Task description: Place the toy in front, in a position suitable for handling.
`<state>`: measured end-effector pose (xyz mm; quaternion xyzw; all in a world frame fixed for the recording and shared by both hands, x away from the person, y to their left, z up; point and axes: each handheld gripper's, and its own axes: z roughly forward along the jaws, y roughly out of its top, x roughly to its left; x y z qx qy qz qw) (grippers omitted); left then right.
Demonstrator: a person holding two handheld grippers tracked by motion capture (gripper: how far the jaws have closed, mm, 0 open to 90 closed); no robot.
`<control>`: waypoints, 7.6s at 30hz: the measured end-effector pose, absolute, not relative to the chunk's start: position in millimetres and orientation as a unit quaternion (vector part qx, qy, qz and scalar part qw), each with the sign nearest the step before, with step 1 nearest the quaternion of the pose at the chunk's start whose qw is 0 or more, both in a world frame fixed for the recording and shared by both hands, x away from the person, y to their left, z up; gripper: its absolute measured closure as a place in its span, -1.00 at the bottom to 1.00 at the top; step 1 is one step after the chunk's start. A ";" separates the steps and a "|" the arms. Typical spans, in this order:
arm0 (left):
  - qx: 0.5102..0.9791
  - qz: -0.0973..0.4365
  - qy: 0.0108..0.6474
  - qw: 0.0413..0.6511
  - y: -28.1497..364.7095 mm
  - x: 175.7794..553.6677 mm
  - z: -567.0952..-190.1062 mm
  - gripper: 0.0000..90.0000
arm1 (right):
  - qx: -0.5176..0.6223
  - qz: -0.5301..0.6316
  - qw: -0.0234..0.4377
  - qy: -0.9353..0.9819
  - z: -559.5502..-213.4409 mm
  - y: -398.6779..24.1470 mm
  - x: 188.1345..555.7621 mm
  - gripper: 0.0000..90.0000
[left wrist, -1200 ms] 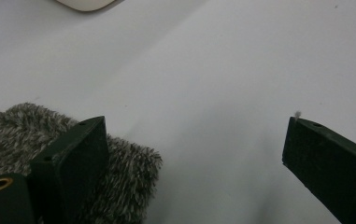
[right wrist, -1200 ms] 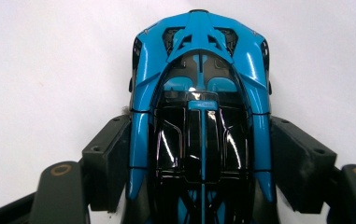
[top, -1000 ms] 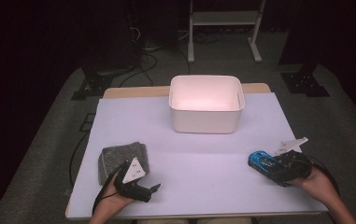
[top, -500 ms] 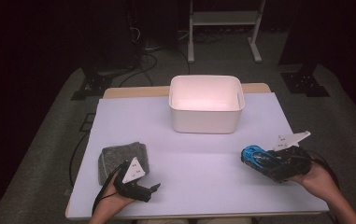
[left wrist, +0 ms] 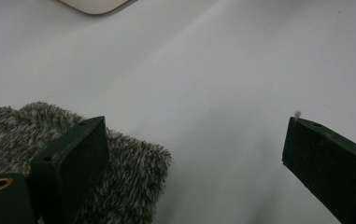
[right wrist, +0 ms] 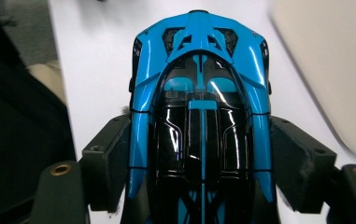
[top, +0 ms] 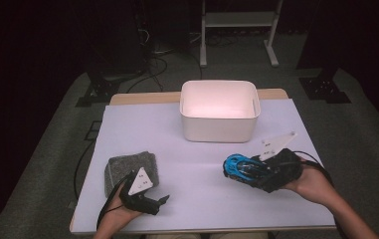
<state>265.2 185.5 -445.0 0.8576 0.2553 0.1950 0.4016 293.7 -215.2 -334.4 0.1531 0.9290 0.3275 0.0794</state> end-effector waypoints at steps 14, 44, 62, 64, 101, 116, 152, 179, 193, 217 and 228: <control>0.852 0.196 0.264 0.408 194.1 267.1 -442.9 -0.85 | 0.072 0.301 0.029 0.951 -365.9 -128.9 299.2 -0.40; 0.848 0.199 0.274 0.409 201.0 269.1 -441.8 -0.85 | 0.021 0.268 0.007 0.963 -436.7 -98.4 310.4 -0.41; 0.853 0.195 0.275 0.398 202.8 271.1 -439.2 -0.83 | 0.041 0.312 0.015 0.949 -423.2 -122.1 307.6 -0.56; 0.856 0.197 0.268 0.395 202.9 271.0 -437.3 -0.74 | 0.052 0.323 0.015 0.945 -420.1 -131.2 307.8 -0.57; 0.862 0.185 0.302 0.362 212.9 297.6 -447.1 0.61 | 0.087 0.351 0.027 0.932 -447.8 -169.9 299.6 -0.55; 0.858 0.128 0.219 0.447 149.4 305.2 -409.4 0.67 | 0.087 0.351 0.030 0.932 -446.7 -163.7 301.1 -0.55; 0.909 0.046 0.100 0.402 84.3 288.4 -426.6 0.38 | 0.077 0.354 0.052 0.930 -452.6 -167.8 297.8 -0.58; 0.915 0.040 0.094 0.390 98.3 294.0 -423.8 0.20 | 0.067 0.353 0.061 0.931 -454.1 -166.5 297.0 -0.55; 0.925 0.062 0.062 0.370 98.9 287.1 -425.7 0.48 | 0.066 0.355 0.061 0.930 -454.5 -166.8 296.7 -0.55; 0.925 0.038 0.035 0.376 96.0 278.9 -426.4 0.55 | 0.065 0.362 0.058 0.928 -456.0 -167.7 297.8 -0.54; 0.930 0.037 0.083 0.357 129.5 291.6 -429.5 0.57 | 0.064 0.362 0.058 0.928 -456.1 -167.9 297.9 -0.54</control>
